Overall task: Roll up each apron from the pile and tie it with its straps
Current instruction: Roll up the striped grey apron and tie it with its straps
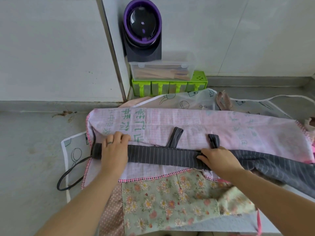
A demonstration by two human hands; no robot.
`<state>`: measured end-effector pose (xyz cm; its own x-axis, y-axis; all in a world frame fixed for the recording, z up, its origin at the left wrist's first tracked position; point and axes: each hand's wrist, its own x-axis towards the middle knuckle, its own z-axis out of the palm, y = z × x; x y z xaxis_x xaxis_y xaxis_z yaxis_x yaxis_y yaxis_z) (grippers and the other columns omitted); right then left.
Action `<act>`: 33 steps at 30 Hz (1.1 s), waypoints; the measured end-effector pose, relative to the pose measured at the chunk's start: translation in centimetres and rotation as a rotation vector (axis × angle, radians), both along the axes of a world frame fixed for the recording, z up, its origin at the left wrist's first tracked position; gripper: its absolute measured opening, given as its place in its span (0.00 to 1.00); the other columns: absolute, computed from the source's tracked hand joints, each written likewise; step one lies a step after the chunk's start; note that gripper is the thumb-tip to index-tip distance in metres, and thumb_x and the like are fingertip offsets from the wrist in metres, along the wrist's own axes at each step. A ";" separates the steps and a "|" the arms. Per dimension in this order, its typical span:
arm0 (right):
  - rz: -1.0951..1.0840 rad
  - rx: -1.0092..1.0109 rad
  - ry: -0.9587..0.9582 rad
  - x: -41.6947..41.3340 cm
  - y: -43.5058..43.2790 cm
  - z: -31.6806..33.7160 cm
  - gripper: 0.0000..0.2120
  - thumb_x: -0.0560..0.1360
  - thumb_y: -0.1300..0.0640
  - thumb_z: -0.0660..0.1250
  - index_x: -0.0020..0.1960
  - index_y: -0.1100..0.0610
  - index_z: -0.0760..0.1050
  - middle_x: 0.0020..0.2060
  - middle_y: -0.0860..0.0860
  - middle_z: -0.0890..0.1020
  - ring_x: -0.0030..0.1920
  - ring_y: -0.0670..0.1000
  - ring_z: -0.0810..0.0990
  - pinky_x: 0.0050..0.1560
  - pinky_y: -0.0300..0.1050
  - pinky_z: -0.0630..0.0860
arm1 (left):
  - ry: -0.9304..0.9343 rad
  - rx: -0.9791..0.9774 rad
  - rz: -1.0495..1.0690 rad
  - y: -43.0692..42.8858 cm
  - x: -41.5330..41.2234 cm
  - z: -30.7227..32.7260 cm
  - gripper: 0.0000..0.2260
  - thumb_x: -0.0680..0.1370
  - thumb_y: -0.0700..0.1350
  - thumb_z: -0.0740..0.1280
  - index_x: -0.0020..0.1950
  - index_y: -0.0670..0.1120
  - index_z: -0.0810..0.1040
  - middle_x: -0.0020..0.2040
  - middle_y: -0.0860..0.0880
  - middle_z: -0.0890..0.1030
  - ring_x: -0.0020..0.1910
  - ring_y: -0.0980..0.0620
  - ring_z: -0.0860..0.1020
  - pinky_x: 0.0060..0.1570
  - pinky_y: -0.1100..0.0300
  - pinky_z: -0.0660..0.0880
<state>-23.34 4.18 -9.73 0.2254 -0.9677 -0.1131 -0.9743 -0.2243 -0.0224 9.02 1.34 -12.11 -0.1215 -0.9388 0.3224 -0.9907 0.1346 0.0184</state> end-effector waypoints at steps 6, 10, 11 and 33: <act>0.015 -0.015 -0.127 2.9 0.2 0.1 0.15 0.81 0.45 0.53 0.47 0.54 0.71 0.40 0.54 0.82 0.39 0.57 0.74 0.39 0.45 0.65 | 0.359 -0.034 -0.439 2.5 -9.1 0.0 0.08 0.78 0.43 0.59 0.53 0.47 0.76 0.50 0.51 0.73 0.47 0.51 0.75 0.58 0.55 0.71; 0.101 -0.047 -0.236 4.2 0.1 0.1 0.12 0.80 0.50 0.59 0.49 0.58 0.76 0.38 0.54 0.83 0.36 0.58 0.79 0.44 0.47 0.72 | 0.263 0.170 -0.505 2.2 -12.0 -1.6 0.16 0.81 0.52 0.51 0.58 0.48 0.75 0.53 0.52 0.73 0.51 0.52 0.74 0.65 0.51 0.67; 0.128 -0.110 -0.229 4.1 0.1 0.0 0.11 0.78 0.49 0.64 0.46 0.57 0.77 0.34 0.53 0.82 0.32 0.56 0.79 0.42 0.47 0.75 | 0.247 0.224 -0.480 1.9 -12.0 -1.9 0.20 0.80 0.55 0.48 0.58 0.48 0.76 0.53 0.52 0.74 0.52 0.51 0.74 0.65 0.51 0.67; -0.302 0.411 0.247 -10.7 0.2 1.5 0.03 0.76 0.62 0.62 0.46 0.55 0.73 0.38 0.50 0.74 0.40 0.52 0.76 0.41 0.42 0.74 | 0.286 0.377 -0.381 1.1 -12.5 -2.1 0.31 0.76 0.60 0.37 0.52 0.44 0.74 0.52 0.53 0.67 0.53 0.51 0.67 0.64 0.55 0.62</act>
<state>-34.06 4.38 -8.26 -0.1356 -0.8501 -0.5089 -0.9812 0.0439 0.1880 -3.45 2.49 -14.23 -0.4294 -0.9019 0.0456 -0.8226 0.4115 0.3925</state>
